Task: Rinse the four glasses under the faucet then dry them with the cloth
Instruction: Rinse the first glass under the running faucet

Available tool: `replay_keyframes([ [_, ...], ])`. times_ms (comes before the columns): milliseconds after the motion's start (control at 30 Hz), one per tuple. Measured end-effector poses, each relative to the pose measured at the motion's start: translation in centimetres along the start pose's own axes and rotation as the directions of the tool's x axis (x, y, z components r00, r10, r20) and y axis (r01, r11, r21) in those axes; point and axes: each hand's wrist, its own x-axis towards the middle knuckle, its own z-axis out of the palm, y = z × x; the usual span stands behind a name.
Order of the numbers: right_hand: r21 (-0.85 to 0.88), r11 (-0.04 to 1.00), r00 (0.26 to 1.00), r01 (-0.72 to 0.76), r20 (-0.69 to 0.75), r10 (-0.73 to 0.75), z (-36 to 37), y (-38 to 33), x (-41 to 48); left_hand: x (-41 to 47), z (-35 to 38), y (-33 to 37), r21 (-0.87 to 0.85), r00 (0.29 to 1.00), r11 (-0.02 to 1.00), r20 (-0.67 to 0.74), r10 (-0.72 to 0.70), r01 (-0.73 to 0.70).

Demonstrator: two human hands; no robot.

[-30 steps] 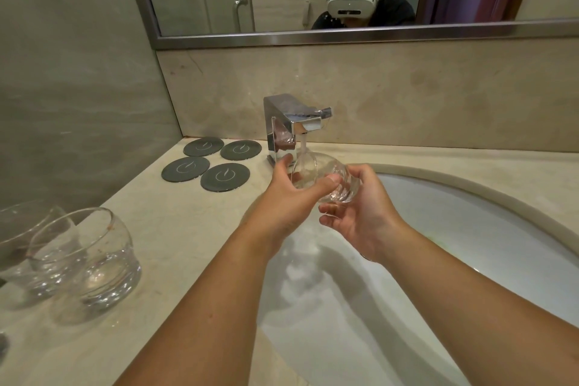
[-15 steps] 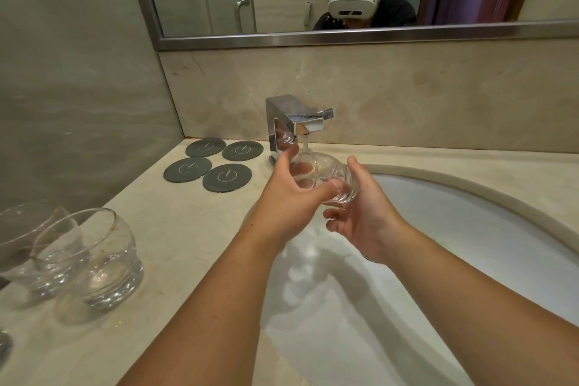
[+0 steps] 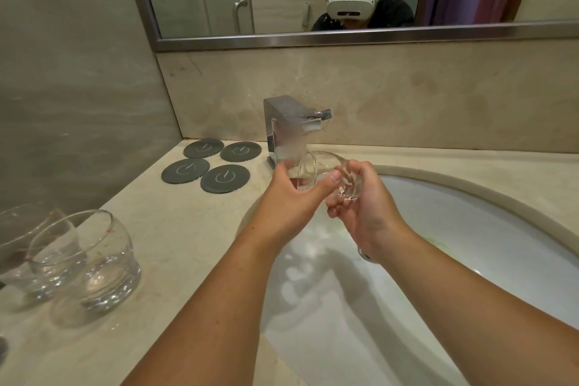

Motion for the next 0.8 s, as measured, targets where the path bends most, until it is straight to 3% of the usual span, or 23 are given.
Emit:
replay_keyframes([
  [133, -0.034, 0.998, 0.997, 0.050, -0.051, -0.052, -0.2, 0.1, 0.5, 0.1, 0.0, 0.1, 0.034, 1.000, 0.999, -0.019, -0.002, 0.002],
  [500, -0.065, 0.995, 0.996, 0.078, -0.026, -0.080, -0.7, 0.7, 1.1, 0.4, 0.0, 0.3, -0.130, 0.998, 0.990, 0.009, -0.057, 0.057],
  [800, -0.185, 0.975, 0.992, -0.120, -0.060, 0.111, -0.7, 0.4, -0.1, 0.8, -0.3, -0.4, -0.100, 0.996, 0.995, 0.082, 0.023, -0.014],
])
